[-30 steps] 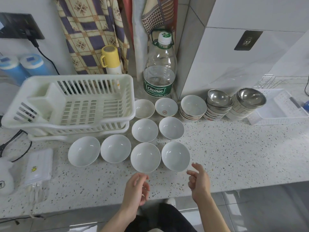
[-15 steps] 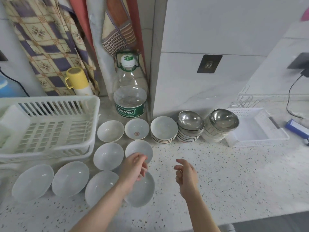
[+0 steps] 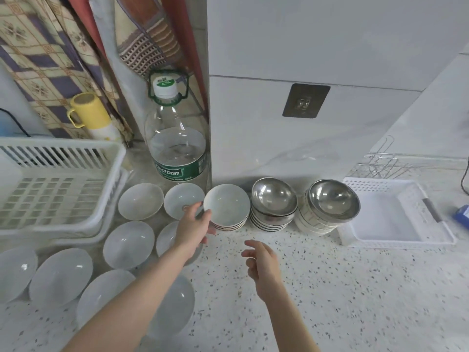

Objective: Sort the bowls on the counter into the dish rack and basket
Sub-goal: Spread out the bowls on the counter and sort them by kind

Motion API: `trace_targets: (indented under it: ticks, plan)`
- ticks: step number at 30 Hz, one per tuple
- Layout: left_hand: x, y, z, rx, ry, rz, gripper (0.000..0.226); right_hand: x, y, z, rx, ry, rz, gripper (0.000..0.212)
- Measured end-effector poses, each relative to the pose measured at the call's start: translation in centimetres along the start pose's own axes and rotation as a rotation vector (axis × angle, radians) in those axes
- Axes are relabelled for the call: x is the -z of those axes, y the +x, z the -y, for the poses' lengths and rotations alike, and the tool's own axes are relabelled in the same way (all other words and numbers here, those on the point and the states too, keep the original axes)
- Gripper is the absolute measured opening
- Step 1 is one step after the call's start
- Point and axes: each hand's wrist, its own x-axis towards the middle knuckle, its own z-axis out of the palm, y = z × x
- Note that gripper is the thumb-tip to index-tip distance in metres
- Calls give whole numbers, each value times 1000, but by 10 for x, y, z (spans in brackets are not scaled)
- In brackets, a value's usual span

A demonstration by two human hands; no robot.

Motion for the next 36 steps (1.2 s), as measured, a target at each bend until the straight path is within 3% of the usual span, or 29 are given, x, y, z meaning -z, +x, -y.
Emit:
trace_targets:
  ticks: [5,16,24,29,36]
  plan:
    - [-5,6,2,-117,88,-48,41,-7,11,6,-30,-28,31,15]
    - [-1,18,-2,-166,269,-84,46,-20,21,11,81,-101,-18,14]
    - [3,12,-4,-244,146,-115,43,-28,21,12,256,-232,-155,18]
    - [15,-4,-7,-199,-78,-171,38,-29,27,6,390,-398,-267,25]
    - [47,-19,1,-56,-417,-219,31,-49,31,8,421,-555,-225,41]
